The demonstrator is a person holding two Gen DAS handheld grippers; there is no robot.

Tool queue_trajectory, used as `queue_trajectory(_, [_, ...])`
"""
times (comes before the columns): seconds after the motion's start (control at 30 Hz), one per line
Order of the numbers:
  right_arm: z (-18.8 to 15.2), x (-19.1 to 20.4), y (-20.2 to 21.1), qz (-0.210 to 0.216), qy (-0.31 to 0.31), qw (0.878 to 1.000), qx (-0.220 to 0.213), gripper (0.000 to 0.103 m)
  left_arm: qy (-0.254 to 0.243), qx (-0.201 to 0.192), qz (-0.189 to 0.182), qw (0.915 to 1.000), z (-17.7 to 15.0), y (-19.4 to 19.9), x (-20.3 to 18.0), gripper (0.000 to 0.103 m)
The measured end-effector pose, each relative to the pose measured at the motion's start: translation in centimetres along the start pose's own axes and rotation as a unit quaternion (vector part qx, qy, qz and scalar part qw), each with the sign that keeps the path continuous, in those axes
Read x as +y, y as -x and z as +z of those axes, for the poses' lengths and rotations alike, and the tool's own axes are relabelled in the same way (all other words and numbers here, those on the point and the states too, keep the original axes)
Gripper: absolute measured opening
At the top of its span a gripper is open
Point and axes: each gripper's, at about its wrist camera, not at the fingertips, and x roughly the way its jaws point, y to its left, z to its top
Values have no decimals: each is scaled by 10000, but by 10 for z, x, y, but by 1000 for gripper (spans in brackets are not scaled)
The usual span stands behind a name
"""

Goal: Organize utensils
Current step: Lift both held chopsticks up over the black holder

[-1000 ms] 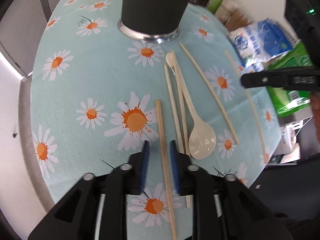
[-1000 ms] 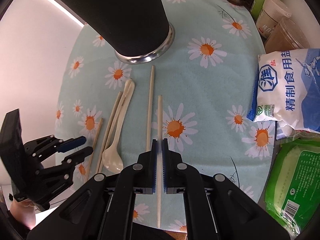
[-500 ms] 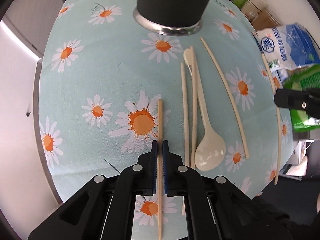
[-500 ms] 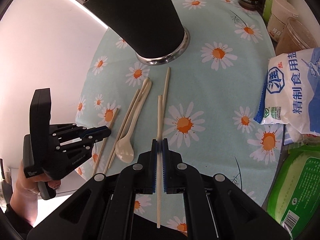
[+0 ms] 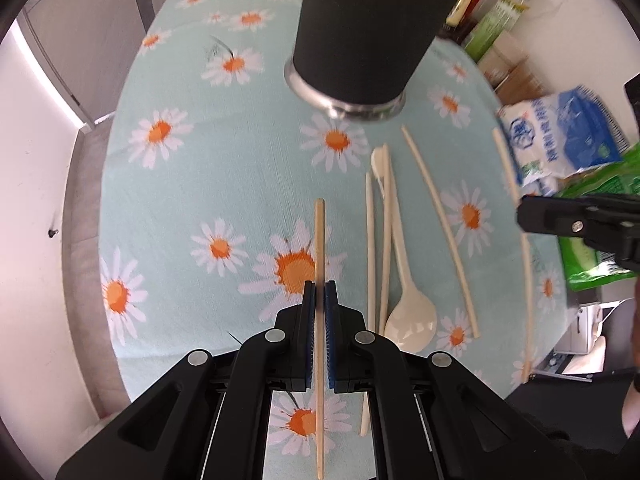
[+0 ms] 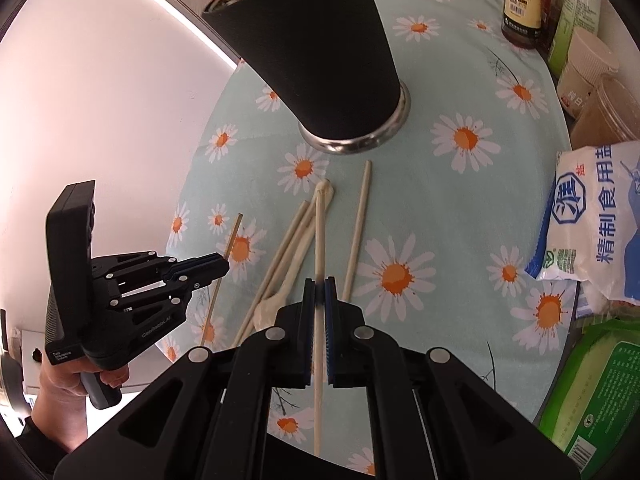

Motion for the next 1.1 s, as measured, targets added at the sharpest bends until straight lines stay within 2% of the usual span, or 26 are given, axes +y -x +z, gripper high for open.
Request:
queue_trajectory(0.23, [6, 26, 1, -17, -113, 9994, -326, 6, -119, -510, -482, 9975, 6, 41, 13, 4])
queue_trajectory(0.3, [7, 33, 2, -17, -153, 9990, -430, 6, -175, -619, -626, 9960, 11, 44, 6, 4])
queue_trajectory(0.5, [10, 43, 10, 13, -340, 9954, -895, 6, -367, -1043, -1152, 9872, 23, 68, 11, 4])
queue_trajectory(0.8, [21, 60, 40, 157, -194, 9867, -1608, 6, -555, -1531, -1550, 9744, 48, 97, 10, 4])
queue_trajectory(1.1, [43, 63, 73, 284, 38, 9729, -2293, 6, -600, -2141, -1711, 9599, 74, 124, 5, 4])
